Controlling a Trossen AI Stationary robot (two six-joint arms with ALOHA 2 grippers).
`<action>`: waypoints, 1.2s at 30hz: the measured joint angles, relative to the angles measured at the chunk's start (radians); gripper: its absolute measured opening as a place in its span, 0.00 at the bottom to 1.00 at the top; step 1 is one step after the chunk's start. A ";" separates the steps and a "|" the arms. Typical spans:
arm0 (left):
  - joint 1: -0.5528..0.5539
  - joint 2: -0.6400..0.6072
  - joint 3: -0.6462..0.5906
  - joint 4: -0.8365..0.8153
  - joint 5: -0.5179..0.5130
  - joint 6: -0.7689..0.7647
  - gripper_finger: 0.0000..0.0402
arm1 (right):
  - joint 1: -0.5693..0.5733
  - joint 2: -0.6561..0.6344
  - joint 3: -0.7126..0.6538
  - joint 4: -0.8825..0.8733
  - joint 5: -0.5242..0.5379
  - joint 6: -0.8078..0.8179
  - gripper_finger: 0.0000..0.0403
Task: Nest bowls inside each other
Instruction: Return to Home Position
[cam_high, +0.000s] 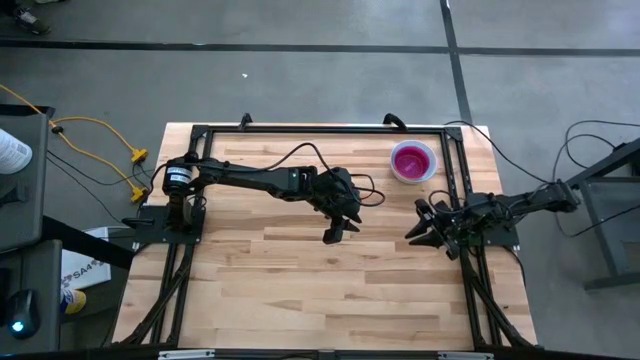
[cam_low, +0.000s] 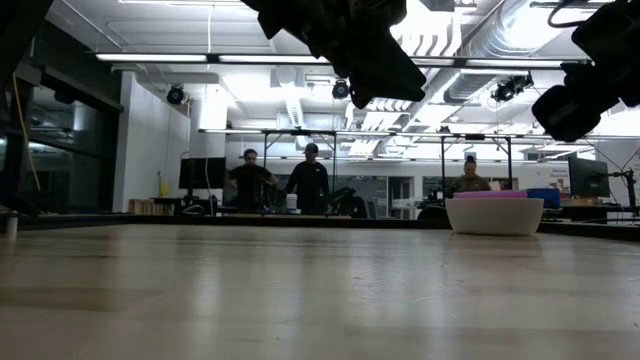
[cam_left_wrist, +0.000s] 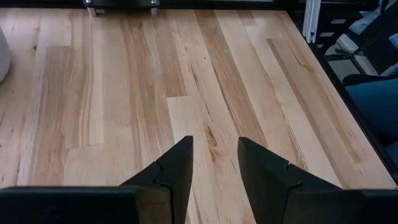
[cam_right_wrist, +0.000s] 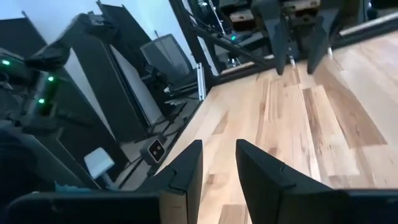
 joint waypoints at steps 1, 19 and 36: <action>0.000 0.000 0.000 0.000 0.000 0.000 0.32 | 0.003 -0.003 0.000 0.000 0.000 -0.009 0.23; 0.000 0.000 0.000 0.000 -0.001 0.000 0.32 | 0.004 -0.087 -0.001 -0.005 -0.003 -0.079 0.23; 0.000 0.000 0.000 0.000 -0.004 0.000 0.32 | 0.004 -0.084 -0.002 -0.006 -0.003 -0.079 0.23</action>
